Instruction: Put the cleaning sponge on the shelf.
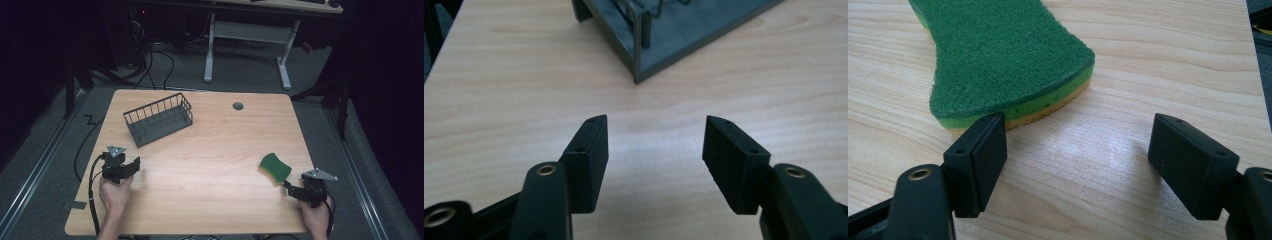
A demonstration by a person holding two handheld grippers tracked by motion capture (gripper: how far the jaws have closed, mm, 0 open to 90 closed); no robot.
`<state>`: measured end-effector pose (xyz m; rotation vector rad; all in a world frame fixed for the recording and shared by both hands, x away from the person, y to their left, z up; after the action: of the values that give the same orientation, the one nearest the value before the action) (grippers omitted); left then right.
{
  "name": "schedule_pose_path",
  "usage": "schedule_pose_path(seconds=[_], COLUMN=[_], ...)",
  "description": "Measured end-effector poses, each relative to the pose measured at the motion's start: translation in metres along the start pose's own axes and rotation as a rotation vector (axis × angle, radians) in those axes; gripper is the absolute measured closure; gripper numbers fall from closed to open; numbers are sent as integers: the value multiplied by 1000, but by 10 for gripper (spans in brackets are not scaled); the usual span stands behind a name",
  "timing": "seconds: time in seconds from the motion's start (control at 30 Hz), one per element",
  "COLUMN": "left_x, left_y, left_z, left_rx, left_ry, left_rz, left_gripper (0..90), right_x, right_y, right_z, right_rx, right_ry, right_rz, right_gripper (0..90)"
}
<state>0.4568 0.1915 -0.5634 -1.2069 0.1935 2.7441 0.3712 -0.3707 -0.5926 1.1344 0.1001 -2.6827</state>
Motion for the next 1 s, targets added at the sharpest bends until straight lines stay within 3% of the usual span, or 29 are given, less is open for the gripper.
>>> schedule_pose_path(seconds=[0.27,0.73,0.87,1.0], left_x=[-27,-47,-49,-49], left_y=[-8,-12,-13,-12], left_z=[-15,-43,-47,-51], left_rx=[-35,-83,-75,-70], left_ry=[-5,-52,-57,-65], left_rz=[40,48,72,66], left_gripper=[497,586,622,655], right_x=[0,0,0,0], right_y=[0,0,0,0], right_z=[0,0,0,0], right_rx=[0,1,1,1], right_ry=[0,1,1,1], right_rz=[-1,-1,0,-1], right_gripper=[237,237,237,237])
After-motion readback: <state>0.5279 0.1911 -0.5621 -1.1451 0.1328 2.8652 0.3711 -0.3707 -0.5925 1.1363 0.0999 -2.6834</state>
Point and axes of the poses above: each handheld gripper's, and its own axes: z roughly backward along the jaws, x roughly out of its underside, y roughly to its right, the point moved 9 cm from there along -z, roughly forward along the jaws, and after that the axes turned 1 degree about z, right-handed, at the moved point
